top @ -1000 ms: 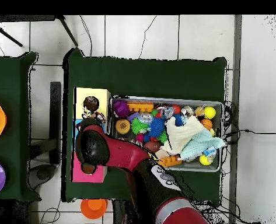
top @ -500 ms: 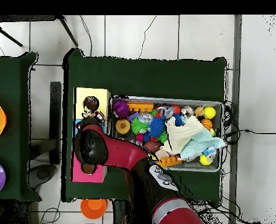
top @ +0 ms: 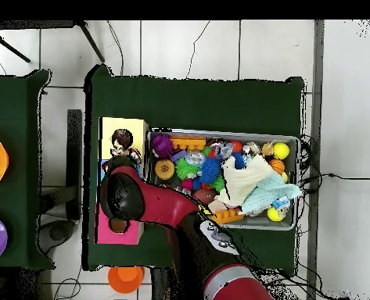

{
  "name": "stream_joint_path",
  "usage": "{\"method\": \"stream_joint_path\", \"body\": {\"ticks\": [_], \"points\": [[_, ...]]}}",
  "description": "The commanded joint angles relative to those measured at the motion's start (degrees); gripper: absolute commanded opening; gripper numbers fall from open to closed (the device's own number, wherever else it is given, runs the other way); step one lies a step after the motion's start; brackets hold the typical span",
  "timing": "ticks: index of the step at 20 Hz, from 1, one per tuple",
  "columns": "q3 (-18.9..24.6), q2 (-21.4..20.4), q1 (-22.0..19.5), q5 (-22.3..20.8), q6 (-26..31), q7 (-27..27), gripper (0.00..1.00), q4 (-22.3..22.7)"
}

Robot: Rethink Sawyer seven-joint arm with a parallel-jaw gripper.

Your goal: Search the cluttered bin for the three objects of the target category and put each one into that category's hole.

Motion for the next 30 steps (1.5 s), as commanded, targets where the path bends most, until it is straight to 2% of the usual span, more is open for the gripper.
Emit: {"method": "stream_joint_path", "body": {"ticks": [1,11,14,16,23,27,30], "points": [[0.5,2.51,-1.6,0.61,-7.04,19.64,0.0,-5.88],[1.61,1.97,-2.27,0.16,-6.55,20.45,0.0,-6.49],[1.36,2.83,-1.9,0.43,-4.2,19.46,0.0,-6.41],[2.88,3.64,-2.65,-0.21,-3.75,20.02,0.0,-6.04],[4.12,4.71,-2.58,-0.89,-3.95,20.28,0.0,-5.9],[2.24,4.53,-1.69,0.98,-1.69,19.38,0.0,-5.73],[2.98,5.26,-2.11,1.25,-0.78,19.65,0.0,-5.59]]}}
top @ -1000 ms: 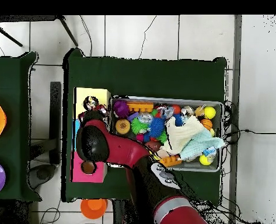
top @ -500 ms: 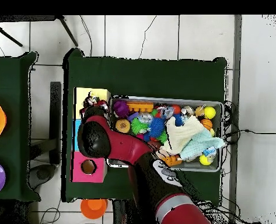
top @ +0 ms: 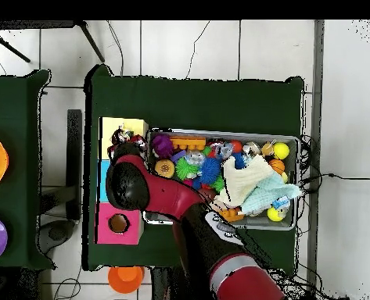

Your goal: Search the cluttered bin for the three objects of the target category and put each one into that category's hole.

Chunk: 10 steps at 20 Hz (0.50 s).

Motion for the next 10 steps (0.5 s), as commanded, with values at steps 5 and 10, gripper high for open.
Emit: {"method": "stream_joint_path", "body": {"ticks": [5,10], "points": [[3.23,2.74,-1.15,1.33,4.48,17.22,0.0,-2.2],[3.87,3.39,-1.46,1.47,5.1,17.18,0.0,-2.17]]}}
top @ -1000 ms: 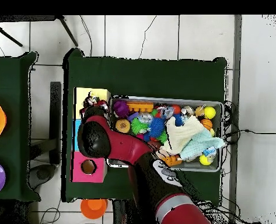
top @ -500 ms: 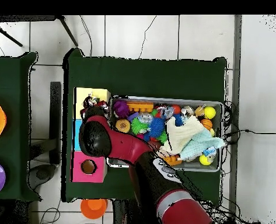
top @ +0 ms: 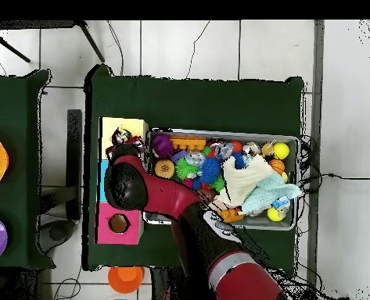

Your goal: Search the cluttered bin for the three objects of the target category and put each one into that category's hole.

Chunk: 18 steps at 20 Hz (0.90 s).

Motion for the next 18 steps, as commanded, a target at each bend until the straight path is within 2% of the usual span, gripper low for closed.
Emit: {"method": "stream_joint_path", "body": {"ticks": [1,6,18], "points": [[3.21,2.62,-1.51,1.61,5.37,17.17,0.0,-2.2],[4.01,2.82,-1.95,2.06,5.77,17.58,0.0,-2.2],[1.76,2.42,-0.32,3.78,9.64,16.32,0.0,-2.85]]}}
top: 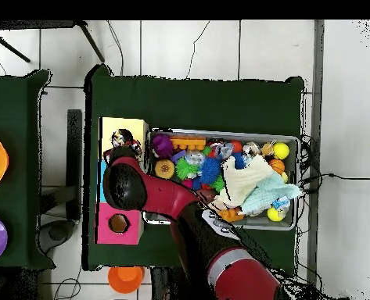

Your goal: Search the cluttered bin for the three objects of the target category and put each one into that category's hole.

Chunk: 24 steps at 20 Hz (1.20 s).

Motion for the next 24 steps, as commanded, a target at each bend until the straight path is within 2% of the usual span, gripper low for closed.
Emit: {"method": "stream_joint_path", "body": {"ticks": [1,8,9,24], "points": [[1.1,1.48,-0.19,3.69,7.19,16.39,0.0,-2.88],[0.95,1.33,-0.2,3.8,7.82,16.3,0.0,-2.79],[0.96,1.33,-0.21,3.8,7.82,16.27,1.0,-2.78],[-0.25,0.5,0.4,4.33,8.44,15.32,1.0,-3.66]]}}
